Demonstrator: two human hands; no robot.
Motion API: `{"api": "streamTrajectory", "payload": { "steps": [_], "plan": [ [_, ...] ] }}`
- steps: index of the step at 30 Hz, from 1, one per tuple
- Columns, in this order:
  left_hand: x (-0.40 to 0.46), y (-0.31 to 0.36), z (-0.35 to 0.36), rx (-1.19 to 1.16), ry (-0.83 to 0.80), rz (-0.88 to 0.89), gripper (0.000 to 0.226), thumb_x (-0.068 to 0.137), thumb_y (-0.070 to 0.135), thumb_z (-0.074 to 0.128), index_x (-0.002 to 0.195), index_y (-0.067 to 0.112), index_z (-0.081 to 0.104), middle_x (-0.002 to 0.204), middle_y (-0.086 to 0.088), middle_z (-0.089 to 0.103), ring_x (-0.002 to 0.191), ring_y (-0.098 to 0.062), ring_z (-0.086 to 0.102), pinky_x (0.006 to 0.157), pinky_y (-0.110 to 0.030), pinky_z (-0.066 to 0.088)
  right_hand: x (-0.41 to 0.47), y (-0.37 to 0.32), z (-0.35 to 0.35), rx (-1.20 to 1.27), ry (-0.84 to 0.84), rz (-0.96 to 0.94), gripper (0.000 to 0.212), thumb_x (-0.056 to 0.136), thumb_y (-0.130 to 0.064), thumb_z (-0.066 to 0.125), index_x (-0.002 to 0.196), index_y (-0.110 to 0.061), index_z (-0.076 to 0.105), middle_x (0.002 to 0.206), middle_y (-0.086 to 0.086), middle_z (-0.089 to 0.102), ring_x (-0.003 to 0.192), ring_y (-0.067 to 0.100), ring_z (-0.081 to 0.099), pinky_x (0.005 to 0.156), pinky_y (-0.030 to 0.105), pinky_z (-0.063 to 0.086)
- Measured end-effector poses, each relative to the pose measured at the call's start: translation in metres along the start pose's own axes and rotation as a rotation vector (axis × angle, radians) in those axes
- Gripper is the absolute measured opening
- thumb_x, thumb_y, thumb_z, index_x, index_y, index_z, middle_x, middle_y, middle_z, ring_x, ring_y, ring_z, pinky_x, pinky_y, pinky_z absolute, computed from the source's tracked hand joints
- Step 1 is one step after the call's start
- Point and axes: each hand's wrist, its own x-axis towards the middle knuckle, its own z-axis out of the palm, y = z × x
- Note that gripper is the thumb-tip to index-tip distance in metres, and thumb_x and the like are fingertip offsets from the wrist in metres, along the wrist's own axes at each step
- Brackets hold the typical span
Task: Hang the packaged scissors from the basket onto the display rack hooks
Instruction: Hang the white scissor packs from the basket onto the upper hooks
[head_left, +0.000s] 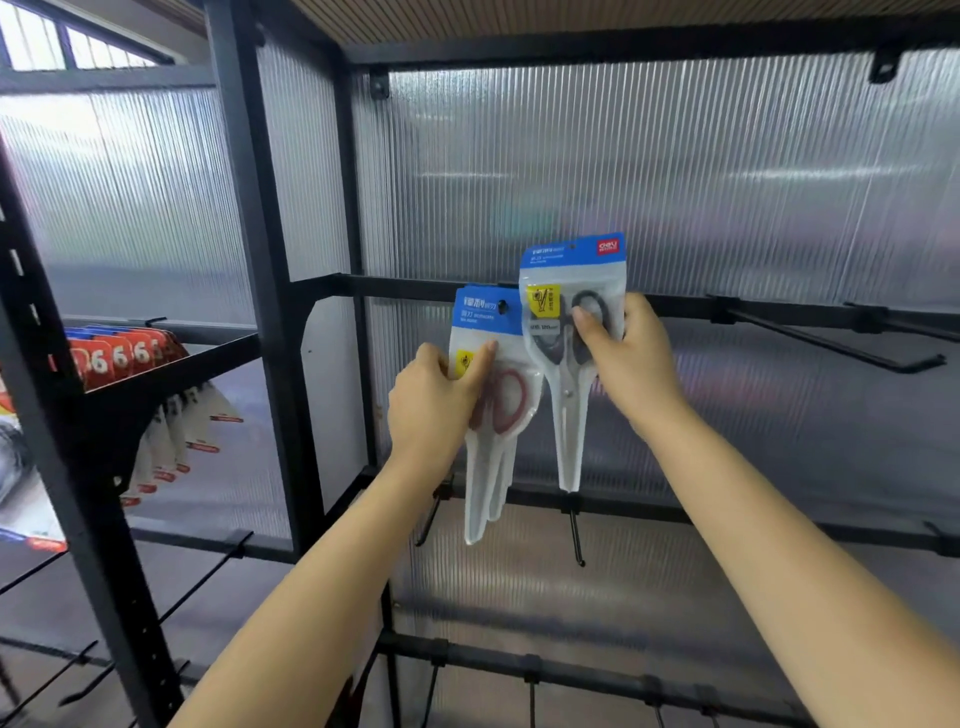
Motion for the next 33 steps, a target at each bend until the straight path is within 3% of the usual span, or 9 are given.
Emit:
{"api": "streamTrajectory", "payload": {
  "steps": [5, 8, 13, 17, 20, 22, 24, 28, 33],
  "plan": [
    [-0.014, -0.015, 0.0, -0.043, -0.132, 0.05, 0.04, 0.084, 0.051, 0.059, 0.068, 0.02, 0.039, 0.065, 0.005, 0.052, 0.056, -0.008, 0.047, 0.05, -0.021, 0.034, -0.017, 0.004, -0.009, 0.043, -0.023, 0.006, 0.011, 0.094, -0.019, 0.056, 0.099, -0.011, 0.051, 0.085, -0.011, 0.055, 0.079, 0.001, 0.054, 0.064, 0.011, 0.044],
    [-0.028, -0.031, -0.006, 0.052, -0.11, 0.073, 0.042, 0.081, 0.049, 0.065, 0.067, 0.02, 0.038, 0.063, 0.005, 0.049, 0.055, -0.009, 0.043, 0.051, -0.026, 0.033, -0.031, 0.007, -0.021, 0.025, -0.025, 0.029, 0.013, 0.093, -0.02, 0.056, 0.099, -0.01, 0.052, 0.086, -0.006, 0.057, 0.082, 0.007, 0.057, 0.068, 0.02, 0.046],
    [-0.058, -0.043, -0.008, 0.06, -0.101, 0.188, 0.035, 0.087, 0.034, 0.063, 0.067, 0.013, 0.042, 0.064, -0.003, 0.051, 0.059, -0.022, 0.048, 0.056, -0.037, 0.042, -0.061, 0.014, -0.044, -0.008, -0.004, 0.103, 0.014, 0.092, -0.023, 0.057, 0.099, -0.012, 0.053, 0.086, -0.008, 0.059, 0.076, -0.001, 0.056, 0.058, 0.007, 0.042],
    [-0.078, -0.021, 0.006, -0.254, -0.29, 0.185, 0.027, 0.086, 0.033, 0.065, 0.067, 0.023, 0.048, 0.061, -0.001, 0.05, 0.058, -0.019, 0.049, 0.057, -0.038, 0.044, -0.08, 0.011, -0.062, 0.004, -0.008, 0.138, 0.005, 0.092, -0.019, 0.058, 0.092, -0.016, 0.053, 0.085, -0.007, 0.061, 0.069, -0.011, 0.057, 0.057, 0.005, 0.042],
    [-0.094, 0.005, 0.023, -0.454, -0.532, 0.019, 0.017, 0.081, 0.034, 0.069, 0.085, 0.024, 0.057, 0.084, -0.001, 0.063, 0.082, -0.016, 0.062, 0.072, -0.033, 0.055, -0.09, 0.004, -0.078, 0.023, 0.016, 0.14, 0.008, 0.092, -0.017, 0.058, 0.087, -0.021, 0.053, 0.083, -0.007, 0.061, 0.067, -0.012, 0.057, 0.057, 0.005, 0.042],
    [-0.107, 0.021, 0.035, -0.639, -0.752, -0.121, 0.031, 0.074, 0.039, 0.067, 0.098, 0.021, 0.058, 0.101, -0.005, 0.066, 0.096, -0.017, 0.065, 0.079, -0.032, 0.057, -0.097, -0.002, -0.089, 0.04, 0.035, 0.143, 0.006, 0.091, -0.017, 0.058, 0.089, -0.022, 0.055, 0.085, -0.006, 0.064, 0.073, -0.007, 0.06, 0.061, 0.007, 0.045],
    [-0.12, 0.032, 0.045, -0.77, -0.874, -0.185, 0.043, 0.071, 0.037, 0.065, 0.105, 0.011, 0.059, 0.102, -0.005, 0.069, 0.094, -0.017, 0.068, 0.079, -0.031, 0.057, -0.105, -0.005, -0.101, 0.036, 0.055, 0.161, 0.003, 0.091, -0.019, 0.059, 0.089, -0.018, 0.056, 0.087, 0.0, 0.065, 0.077, 0.002, 0.062, 0.064, 0.013, 0.048],
    [-0.144, 0.045, 0.063, -0.81, -0.965, -0.125, 0.032, 0.087, 0.028, 0.064, 0.104, 0.001, 0.064, 0.099, -0.011, 0.071, 0.09, -0.02, 0.067, 0.083, -0.036, 0.056, -0.125, -0.011, -0.124, -0.022, 0.032, 0.193, 0.008, 0.089, -0.021, 0.061, 0.095, -0.016, 0.058, 0.092, 0.001, 0.067, 0.08, 0.003, 0.062, 0.068, 0.016, 0.049],
    [-0.172, 0.057, 0.068, -0.831, -1.014, -0.045, 0.014, 0.093, 0.009, 0.054, 0.094, 0.0, 0.065, 0.082, -0.001, 0.071, 0.078, -0.009, 0.066, 0.068, -0.021, 0.053, -0.136, -0.028, -0.157, 0.019, 0.139, 0.18, 0.01, 0.09, -0.011, 0.059, 0.091, -0.021, 0.058, 0.077, -0.018, 0.07, 0.074, -0.005, 0.064, 0.065, 0.01, 0.048]
  ]
}}
